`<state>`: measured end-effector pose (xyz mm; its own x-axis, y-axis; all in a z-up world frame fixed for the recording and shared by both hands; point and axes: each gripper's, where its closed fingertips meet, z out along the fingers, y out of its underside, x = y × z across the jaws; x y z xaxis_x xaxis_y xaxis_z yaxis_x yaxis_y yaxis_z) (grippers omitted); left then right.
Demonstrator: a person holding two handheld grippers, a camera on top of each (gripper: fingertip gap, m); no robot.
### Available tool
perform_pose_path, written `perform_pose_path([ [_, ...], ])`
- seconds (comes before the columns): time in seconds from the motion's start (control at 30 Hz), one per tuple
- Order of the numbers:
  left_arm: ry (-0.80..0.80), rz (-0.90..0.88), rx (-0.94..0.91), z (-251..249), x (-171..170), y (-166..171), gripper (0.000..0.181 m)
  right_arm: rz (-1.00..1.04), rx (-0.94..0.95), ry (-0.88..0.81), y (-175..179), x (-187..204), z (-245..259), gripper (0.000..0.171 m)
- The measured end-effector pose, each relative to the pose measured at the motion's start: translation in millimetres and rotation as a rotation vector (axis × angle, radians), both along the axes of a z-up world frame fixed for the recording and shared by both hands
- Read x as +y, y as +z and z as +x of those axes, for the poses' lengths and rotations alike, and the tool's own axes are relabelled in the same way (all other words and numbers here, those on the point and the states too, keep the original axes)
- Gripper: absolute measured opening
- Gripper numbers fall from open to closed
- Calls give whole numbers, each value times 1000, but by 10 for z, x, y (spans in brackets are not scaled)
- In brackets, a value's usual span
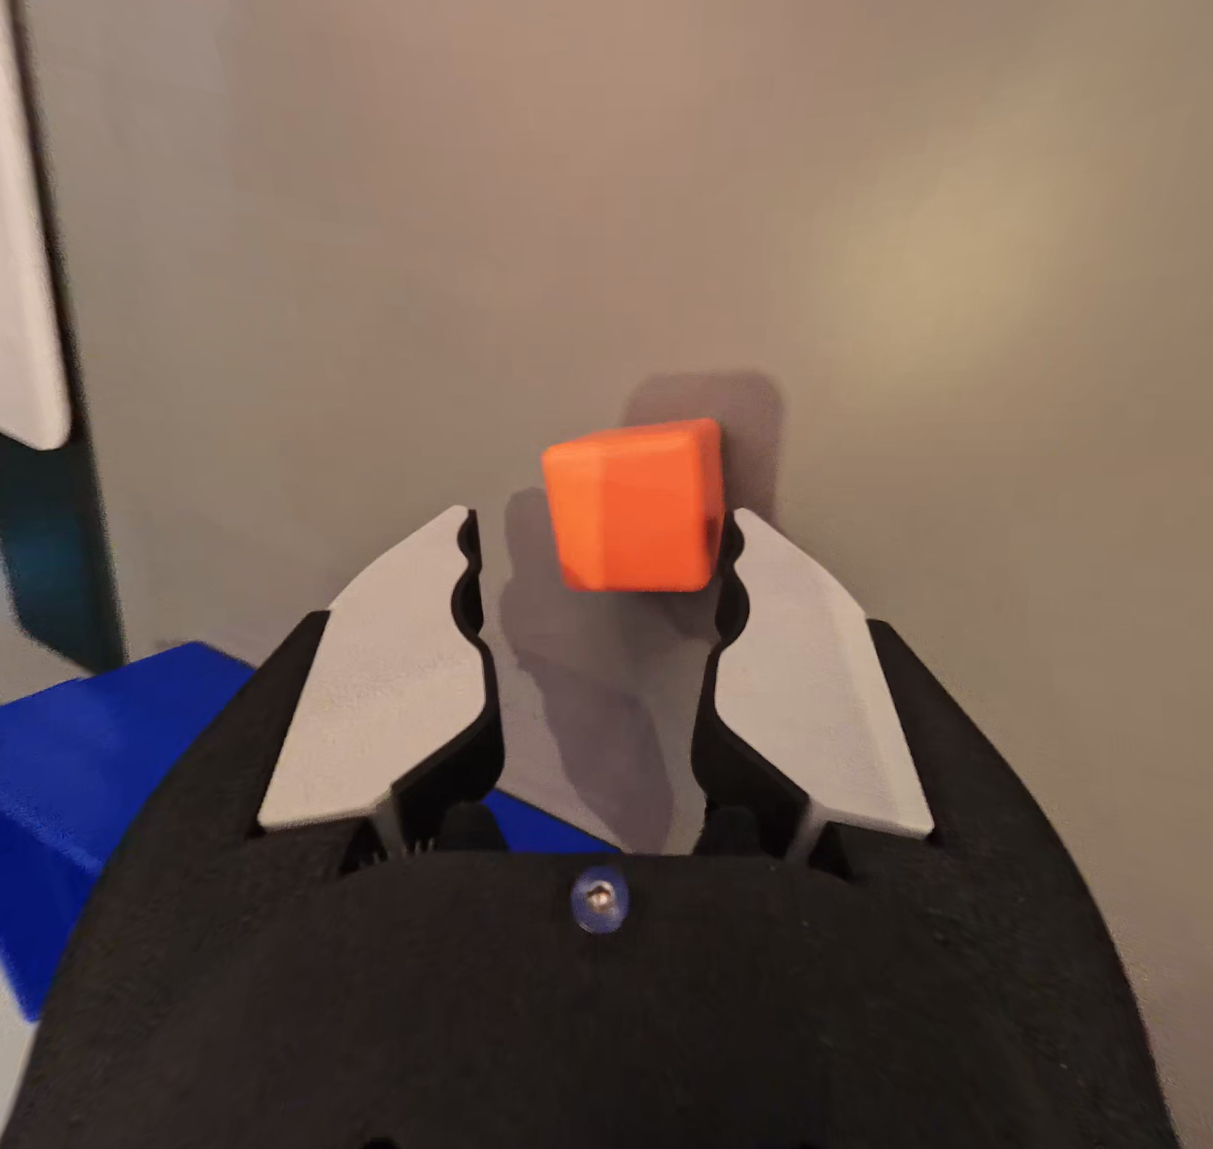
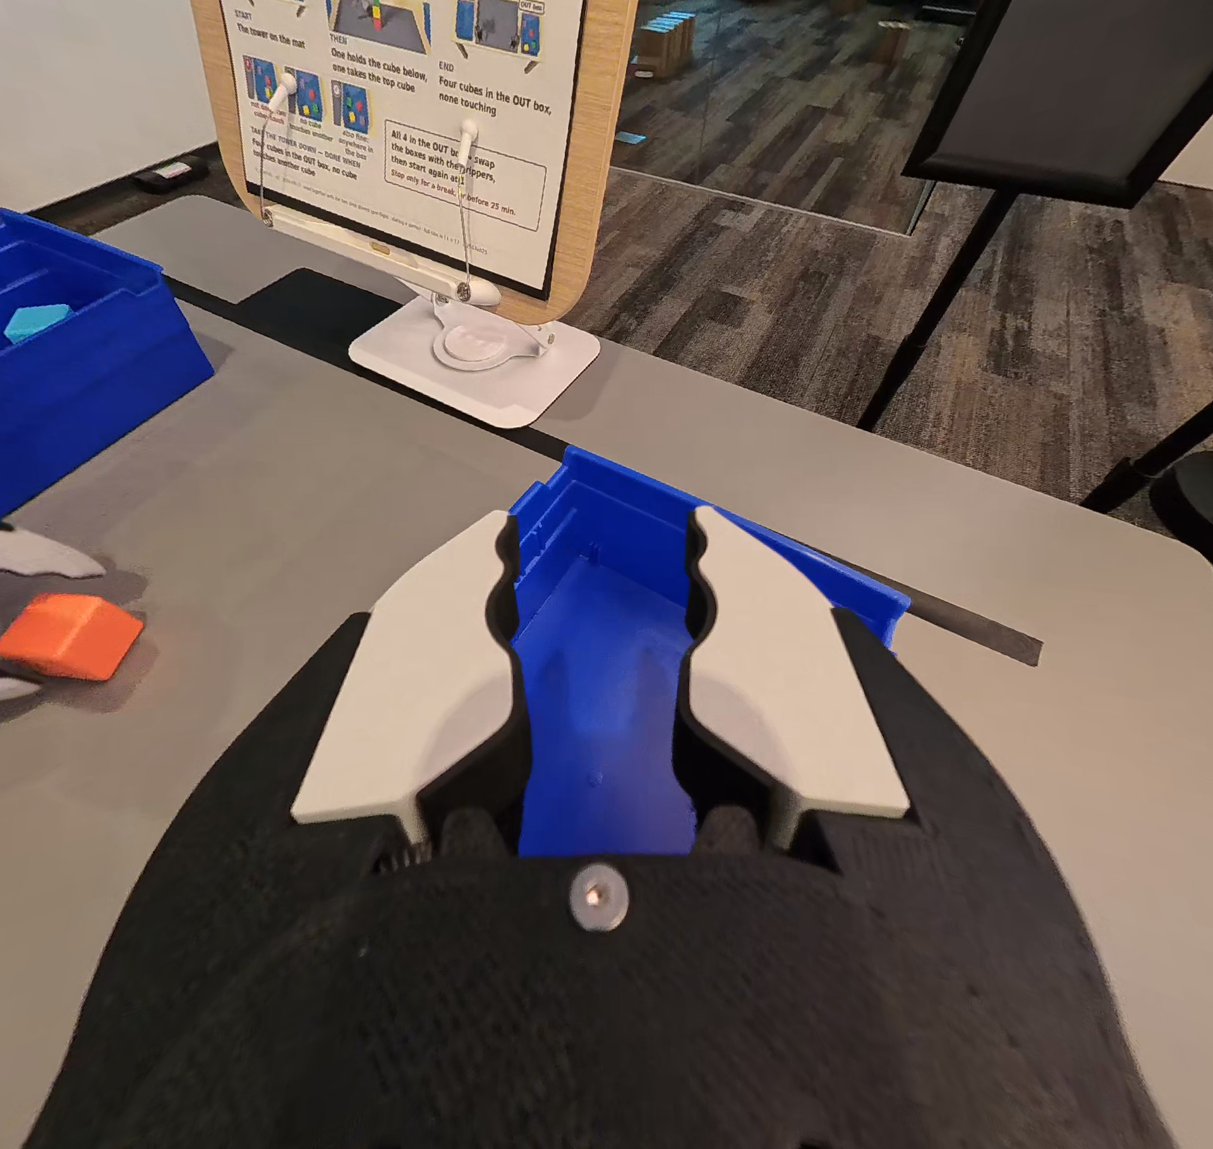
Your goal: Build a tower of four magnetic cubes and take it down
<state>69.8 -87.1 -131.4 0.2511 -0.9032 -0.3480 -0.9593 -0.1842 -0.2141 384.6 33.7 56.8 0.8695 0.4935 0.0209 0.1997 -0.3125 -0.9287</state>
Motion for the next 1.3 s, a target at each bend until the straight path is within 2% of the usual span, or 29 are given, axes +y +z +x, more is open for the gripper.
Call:
perform_pose_path([
  [0.03,-2,-55,21,0,-51,-95,69,-3,4,2,-9,-3,2,50],
  [0.13,-3,-160,49,6,-91,-233,53,-15,10,9,-38,-10,13,49],
  [0.27,-61,-218,19,136,-18,-11,52,-27,19,12,-60,-7,29,49],
  [0.4,-139,-187,8,312,328,281,52,-52,10,20,-123,1,16,49],
  [0.57,-201,-293,21,399,477,108,52,-71,-20,27,-181,6,17,49],
  [0.67,-265,-281,52,394,486,-38,52,-64,-8,27,-160,13,21,49],
  [0.8,-347,-178,107,369,620,-115,52,-66,-3,28,-163,19,22,49],
  [1.3,-341,-193,77,358,642,-210,53,-123,-7,39,-324,67,11,49],
])
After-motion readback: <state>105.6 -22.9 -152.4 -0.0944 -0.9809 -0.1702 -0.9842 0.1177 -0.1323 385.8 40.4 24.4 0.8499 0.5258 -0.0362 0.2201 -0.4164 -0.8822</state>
